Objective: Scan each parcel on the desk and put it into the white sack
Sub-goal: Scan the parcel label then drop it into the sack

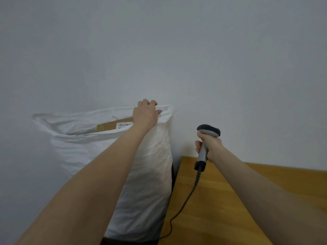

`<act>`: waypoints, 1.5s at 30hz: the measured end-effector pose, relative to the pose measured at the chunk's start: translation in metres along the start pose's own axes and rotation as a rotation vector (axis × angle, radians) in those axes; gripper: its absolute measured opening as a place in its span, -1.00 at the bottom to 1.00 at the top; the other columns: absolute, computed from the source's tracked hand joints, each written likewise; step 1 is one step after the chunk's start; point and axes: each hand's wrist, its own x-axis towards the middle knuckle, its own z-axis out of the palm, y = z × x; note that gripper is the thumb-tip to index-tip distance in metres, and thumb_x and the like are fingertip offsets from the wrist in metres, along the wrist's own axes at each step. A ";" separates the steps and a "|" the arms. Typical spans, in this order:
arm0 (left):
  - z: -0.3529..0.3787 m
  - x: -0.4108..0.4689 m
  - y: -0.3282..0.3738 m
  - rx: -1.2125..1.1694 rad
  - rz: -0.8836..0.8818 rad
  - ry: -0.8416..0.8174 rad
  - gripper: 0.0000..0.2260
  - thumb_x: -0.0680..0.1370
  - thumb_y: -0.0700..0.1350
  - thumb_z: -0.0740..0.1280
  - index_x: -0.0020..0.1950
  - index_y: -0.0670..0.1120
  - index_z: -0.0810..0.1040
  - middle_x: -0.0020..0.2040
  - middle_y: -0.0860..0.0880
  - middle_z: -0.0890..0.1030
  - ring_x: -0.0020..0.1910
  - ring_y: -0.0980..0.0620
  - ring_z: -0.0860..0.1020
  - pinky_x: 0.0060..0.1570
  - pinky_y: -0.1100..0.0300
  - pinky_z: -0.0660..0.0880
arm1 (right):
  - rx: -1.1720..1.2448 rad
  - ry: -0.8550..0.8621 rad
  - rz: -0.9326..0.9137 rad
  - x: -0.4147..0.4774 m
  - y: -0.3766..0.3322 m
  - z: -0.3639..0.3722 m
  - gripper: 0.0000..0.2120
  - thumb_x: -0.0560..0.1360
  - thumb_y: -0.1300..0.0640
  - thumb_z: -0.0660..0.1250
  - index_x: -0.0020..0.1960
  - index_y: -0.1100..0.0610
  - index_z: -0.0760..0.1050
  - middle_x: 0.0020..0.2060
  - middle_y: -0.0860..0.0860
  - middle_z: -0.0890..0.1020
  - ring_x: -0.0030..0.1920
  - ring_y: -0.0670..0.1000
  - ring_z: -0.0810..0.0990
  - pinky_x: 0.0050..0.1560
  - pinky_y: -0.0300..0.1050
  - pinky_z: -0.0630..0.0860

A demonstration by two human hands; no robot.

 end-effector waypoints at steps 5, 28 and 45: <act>-0.003 -0.008 0.067 -0.142 0.249 0.172 -0.68 0.60 -0.01 0.23 0.32 -0.08 0.44 0.24 -0.10 0.45 0.23 -0.10 0.38 0.10 0.08 0.37 | -0.019 0.023 -0.003 -0.004 -0.002 -0.018 -0.79 0.47 0.15 0.46 -0.01 0.17 0.46 -0.33 0.13 0.57 -0.38 0.01 0.55 -0.17 -0.06 0.57; 0.308 -0.076 0.114 -0.331 0.115 -0.778 -0.71 0.61 -0.11 0.24 0.34 -0.05 0.44 0.29 -0.04 0.37 0.24 -0.05 0.42 0.16 0.11 0.44 | -0.855 0.338 0.311 0.187 0.120 -0.145 -0.58 0.55 0.32 0.17 -0.47 0.11 0.25 -0.55 0.04 0.25 -0.54 0.01 0.15 -0.43 -0.17 0.13; 0.387 -0.083 0.155 -0.310 0.080 -0.924 -0.70 0.60 -0.10 0.26 0.34 0.00 0.43 0.32 0.00 0.35 0.26 -0.02 0.41 0.13 0.10 0.48 | -0.682 0.429 0.377 0.251 0.170 -0.182 -0.73 0.52 0.36 0.22 -0.26 0.11 0.23 -0.40 0.05 0.27 -0.44 -0.01 0.22 -0.43 -0.16 0.16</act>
